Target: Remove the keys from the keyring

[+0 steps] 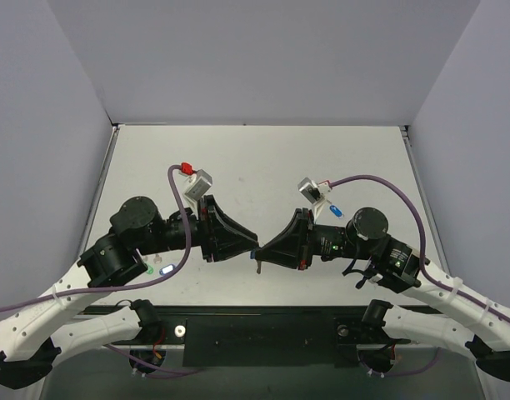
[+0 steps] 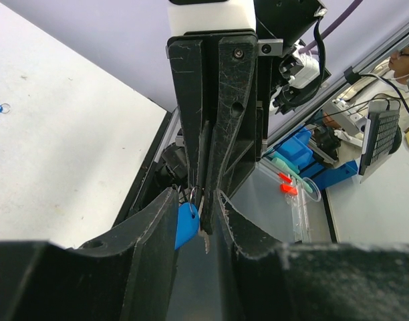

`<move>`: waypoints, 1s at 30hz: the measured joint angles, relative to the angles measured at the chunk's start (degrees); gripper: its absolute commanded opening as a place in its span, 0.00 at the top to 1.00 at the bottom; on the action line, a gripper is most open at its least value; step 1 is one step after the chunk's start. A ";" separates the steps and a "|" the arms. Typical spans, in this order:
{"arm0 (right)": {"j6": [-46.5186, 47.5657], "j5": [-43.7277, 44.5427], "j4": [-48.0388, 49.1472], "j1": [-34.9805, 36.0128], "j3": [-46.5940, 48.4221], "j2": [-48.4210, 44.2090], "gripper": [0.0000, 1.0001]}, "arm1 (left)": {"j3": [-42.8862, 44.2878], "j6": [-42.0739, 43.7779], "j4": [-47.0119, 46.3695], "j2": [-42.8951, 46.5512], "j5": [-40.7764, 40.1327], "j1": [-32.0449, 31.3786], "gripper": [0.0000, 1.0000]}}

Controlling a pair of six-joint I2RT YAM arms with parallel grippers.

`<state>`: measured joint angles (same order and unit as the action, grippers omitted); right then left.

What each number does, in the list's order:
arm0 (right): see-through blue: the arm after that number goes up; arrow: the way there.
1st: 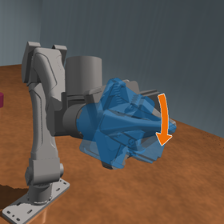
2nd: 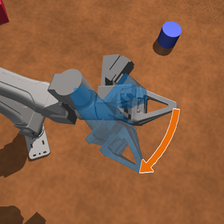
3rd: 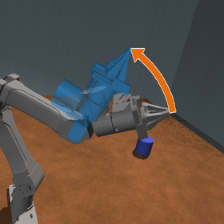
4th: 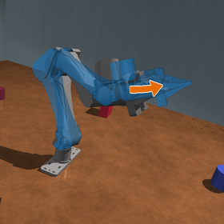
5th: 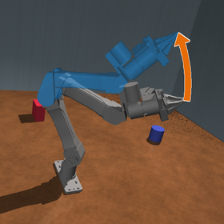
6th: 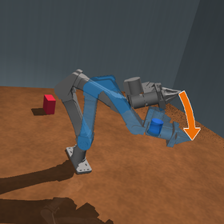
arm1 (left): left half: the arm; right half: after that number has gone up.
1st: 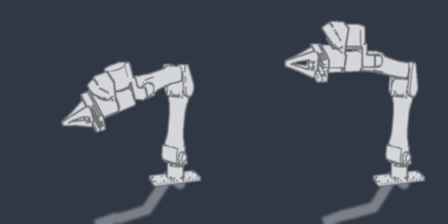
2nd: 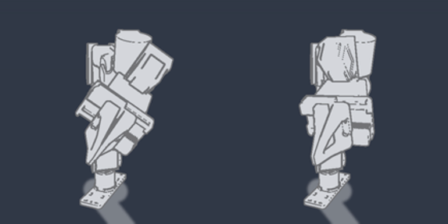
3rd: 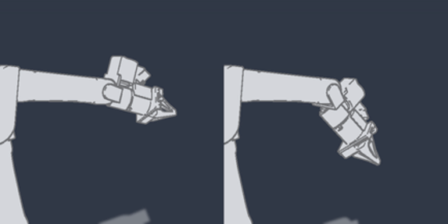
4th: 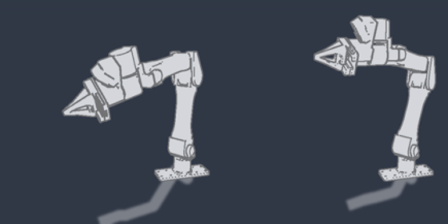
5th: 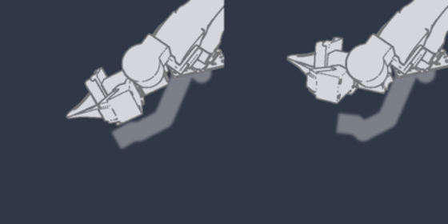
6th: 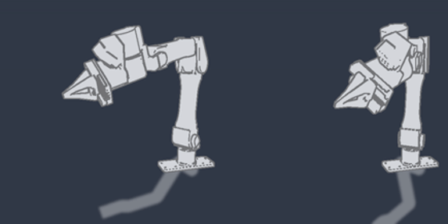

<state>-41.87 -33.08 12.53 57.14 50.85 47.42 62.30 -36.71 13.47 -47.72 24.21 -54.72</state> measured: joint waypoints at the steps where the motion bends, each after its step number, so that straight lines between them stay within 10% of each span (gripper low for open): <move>1: 0.07 0.00 -0.04 0.09 0.07 0.00 1.00 | 0.00 0.00 0.00 -0.11 0.13 0.00 0.63; 19: 1.03 -0.02 -0.13 0.72 0.28 0.04 1.00 | 0.00 -0.07 0.00 -0.83 2.40 0.00 1.00; 30: 1.55 -1.07 -1.79 1.57 1.33 0.70 1.00 | 0.48 0.48 1.36 -0.92 5.07 0.07 1.00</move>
<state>-40.32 -34.15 10.74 58.72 52.18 48.12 62.78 -36.23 14.83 -48.64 29.28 -54.65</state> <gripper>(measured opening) 0.010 0.017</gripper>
